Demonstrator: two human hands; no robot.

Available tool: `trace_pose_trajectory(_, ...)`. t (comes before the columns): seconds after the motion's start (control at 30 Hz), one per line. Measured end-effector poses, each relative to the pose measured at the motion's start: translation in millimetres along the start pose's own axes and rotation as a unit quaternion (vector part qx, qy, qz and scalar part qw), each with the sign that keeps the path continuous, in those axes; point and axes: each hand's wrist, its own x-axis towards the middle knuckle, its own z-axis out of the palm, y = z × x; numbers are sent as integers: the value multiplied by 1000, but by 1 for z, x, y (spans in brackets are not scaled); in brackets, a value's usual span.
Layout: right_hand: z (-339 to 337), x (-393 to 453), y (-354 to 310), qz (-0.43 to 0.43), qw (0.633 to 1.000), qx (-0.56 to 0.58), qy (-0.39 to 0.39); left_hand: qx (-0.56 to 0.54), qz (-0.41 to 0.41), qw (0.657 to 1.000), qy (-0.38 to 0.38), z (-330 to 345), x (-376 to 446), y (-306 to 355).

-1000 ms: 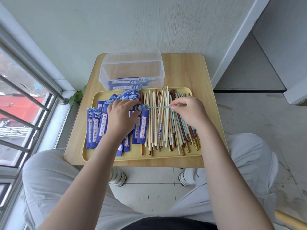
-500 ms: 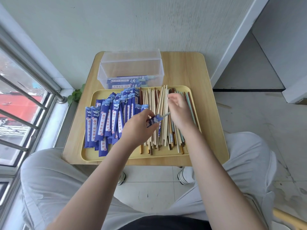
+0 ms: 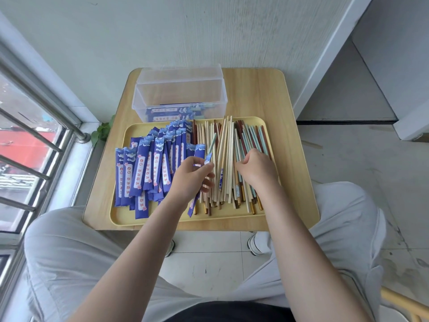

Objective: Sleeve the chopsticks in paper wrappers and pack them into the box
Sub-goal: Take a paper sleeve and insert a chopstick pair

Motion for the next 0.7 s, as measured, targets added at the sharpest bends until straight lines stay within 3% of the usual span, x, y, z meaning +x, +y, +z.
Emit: trace_pose_trajectory(0.7,1,7,-24,-8,996,-94,-8,-10,-7,1000,-5,4,7,-11)
